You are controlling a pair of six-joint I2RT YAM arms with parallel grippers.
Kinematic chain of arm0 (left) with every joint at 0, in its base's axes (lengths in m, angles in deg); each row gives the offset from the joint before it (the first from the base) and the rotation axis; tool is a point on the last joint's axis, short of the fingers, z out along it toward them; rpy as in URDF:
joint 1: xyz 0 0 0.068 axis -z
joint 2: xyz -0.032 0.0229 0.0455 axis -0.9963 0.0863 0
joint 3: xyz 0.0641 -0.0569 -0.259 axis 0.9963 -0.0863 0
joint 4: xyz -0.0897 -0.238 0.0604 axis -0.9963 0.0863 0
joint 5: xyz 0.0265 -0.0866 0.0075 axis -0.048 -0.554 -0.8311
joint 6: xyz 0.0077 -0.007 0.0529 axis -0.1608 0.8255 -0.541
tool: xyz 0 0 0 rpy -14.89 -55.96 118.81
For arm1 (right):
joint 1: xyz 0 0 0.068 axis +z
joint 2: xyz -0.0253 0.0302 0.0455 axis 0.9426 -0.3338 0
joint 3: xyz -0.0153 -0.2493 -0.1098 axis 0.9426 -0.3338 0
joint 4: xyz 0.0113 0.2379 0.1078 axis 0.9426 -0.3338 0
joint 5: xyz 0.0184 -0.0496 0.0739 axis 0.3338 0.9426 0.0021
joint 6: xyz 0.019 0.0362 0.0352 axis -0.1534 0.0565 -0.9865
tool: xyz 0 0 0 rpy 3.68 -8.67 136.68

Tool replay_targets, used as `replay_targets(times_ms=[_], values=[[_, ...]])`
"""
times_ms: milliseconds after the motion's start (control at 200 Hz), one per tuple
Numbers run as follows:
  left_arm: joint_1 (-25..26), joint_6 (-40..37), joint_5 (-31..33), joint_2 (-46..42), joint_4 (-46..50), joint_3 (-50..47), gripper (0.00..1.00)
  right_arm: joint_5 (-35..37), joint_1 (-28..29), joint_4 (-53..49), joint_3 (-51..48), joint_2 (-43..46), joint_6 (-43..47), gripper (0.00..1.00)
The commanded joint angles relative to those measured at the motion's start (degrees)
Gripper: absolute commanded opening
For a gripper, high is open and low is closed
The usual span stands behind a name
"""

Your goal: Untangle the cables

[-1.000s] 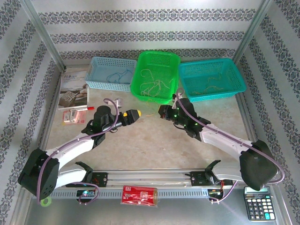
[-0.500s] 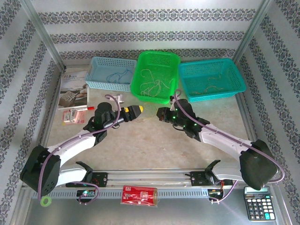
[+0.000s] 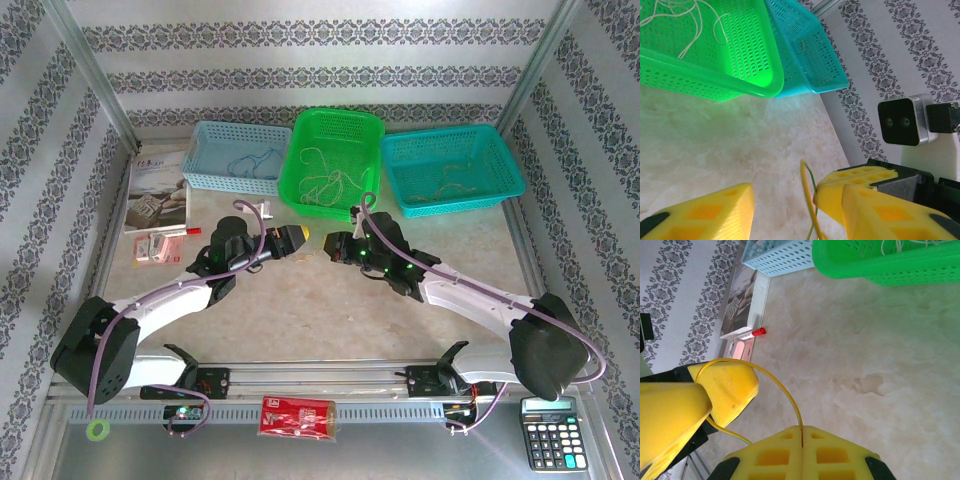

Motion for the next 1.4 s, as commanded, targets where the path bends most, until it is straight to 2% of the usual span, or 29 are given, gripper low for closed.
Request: replay_targets(times_ms=[0, 140, 290, 450, 590, 849, 969, 1049, 1234, 1394], values=[[0.98, -0.59, 0.07, 0.55, -3.32, 1.89, 0.44, -0.53, 1.15, 0.74, 1.29, -0.59, 0.65, 0.0], [1.25, -0.68, 0.0, 0.97, -3.41, 2.14, 0.33, -0.16, 1.83, 1.0, 0.66, -0.73, 0.6, 0.0], [1.38, -0.53, -0.09, 0.81, -3.65, 2.06, 0.14, 0.6, 1.98, 0.89, -0.14, -0.29, 1.06, 0.0], [1.31, 0.32, -0.25, -0.76, -3.74, 2.11, 0.0, 4.57, 1.83, -2.78, -0.82, 0.41, 5.02, 0.0], [1.22, 3.42, -1.13, -1.55, -6.45, 2.14, 0.0, 7.46, 1.52, -4.73, -2.13, 0.34, 7.81, 0.0], [1.03, 13.21, -5.57, 1.09, -17.24, 3.18, 0.0, 8.91, 1.56, -5.15, -2.43, -2.55, 10.58, 0.0], [1.08, 15.36, -6.99, 2.18, -19.68, 4.01, 0.12, 8.3, 1.56, -4.57, -2.34, -2.48, 10.27, 0.0], [1.05, 15.26, -7.03, 2.41, -19.61, 4.15, 0.14, 7.86, 1.64, -4.45, -1.93, -2.14, 10.25, 0.0], [1.13, 14.7, -6.41, 2.57, -19.36, 3.44, 0.02, 7.14, 1.71, -4.47, -1.64, 0.06, 9.51, 0.0], [1.08, 14.99, -4.54, 2.49, -20.36, 2.16, 0.0, 7.13, 0.98, -3.94, -3.05, 5.25, 6.88, 0.0]])
